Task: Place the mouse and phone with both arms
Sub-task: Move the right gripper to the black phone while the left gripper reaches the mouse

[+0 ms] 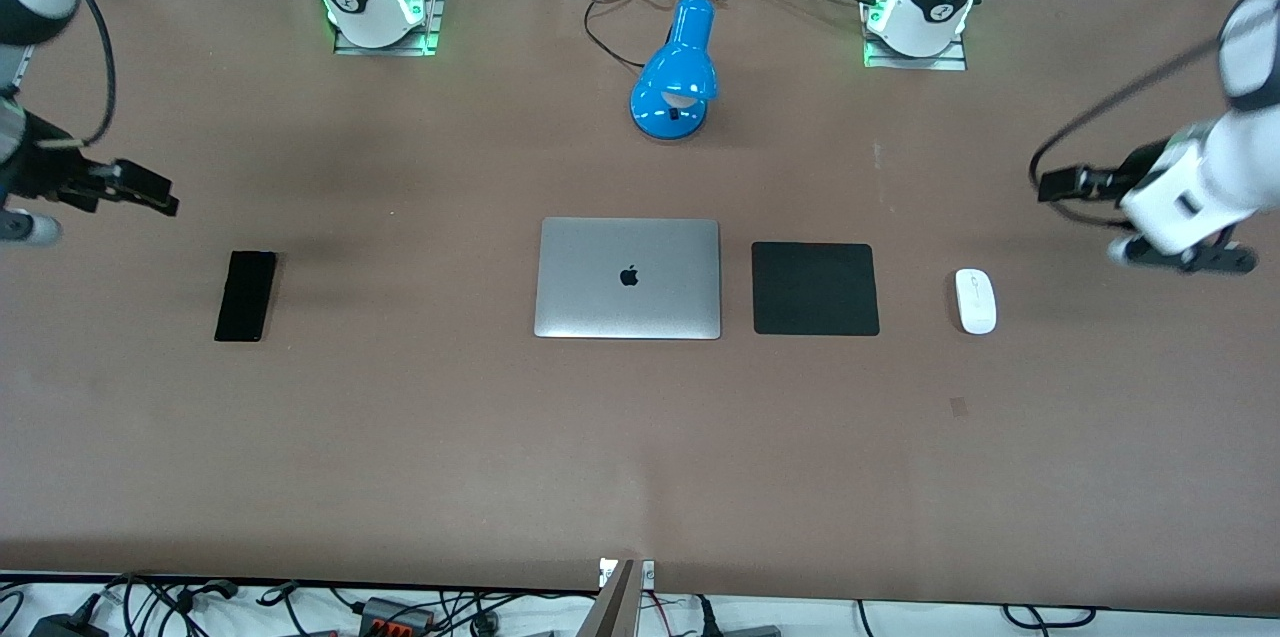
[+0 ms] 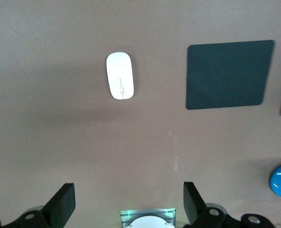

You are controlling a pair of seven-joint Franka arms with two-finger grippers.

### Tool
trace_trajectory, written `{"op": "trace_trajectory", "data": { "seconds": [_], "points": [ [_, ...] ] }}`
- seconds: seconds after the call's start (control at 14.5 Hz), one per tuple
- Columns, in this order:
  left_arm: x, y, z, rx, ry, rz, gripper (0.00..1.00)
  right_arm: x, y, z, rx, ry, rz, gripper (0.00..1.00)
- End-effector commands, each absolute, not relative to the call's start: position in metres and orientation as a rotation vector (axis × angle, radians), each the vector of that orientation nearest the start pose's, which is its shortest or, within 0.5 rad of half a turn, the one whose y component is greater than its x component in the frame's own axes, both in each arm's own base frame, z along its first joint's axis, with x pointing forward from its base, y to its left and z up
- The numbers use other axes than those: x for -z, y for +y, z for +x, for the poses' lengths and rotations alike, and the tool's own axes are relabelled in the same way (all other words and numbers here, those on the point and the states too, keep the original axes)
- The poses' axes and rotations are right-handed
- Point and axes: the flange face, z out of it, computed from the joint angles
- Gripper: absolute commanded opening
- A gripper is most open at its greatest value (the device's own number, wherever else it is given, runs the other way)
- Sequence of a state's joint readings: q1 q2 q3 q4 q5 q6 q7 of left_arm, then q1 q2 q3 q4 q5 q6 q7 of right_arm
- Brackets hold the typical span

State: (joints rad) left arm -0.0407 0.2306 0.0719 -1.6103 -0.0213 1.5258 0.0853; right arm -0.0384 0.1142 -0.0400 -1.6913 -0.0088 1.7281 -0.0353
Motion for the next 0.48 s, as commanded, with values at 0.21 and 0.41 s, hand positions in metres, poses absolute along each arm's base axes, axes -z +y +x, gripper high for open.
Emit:
{"op": "trace_trajectory", "data": {
  "seconds": [0.21, 0.41],
  "points": [
    [-0.33, 0.007, 0.629, -0.22, 0.078, -3.137, 1.0, -0.399, -0.063, 0.624, -0.285, 0.077, -3.2, 1.0],
    [-0.286, 0.023, 0.62, -0.117, 0.089, -3.138, 1.0, -0.336, -0.099, 0.619, -0.307, 0.146, -3.189, 1.0]
  ]
}}
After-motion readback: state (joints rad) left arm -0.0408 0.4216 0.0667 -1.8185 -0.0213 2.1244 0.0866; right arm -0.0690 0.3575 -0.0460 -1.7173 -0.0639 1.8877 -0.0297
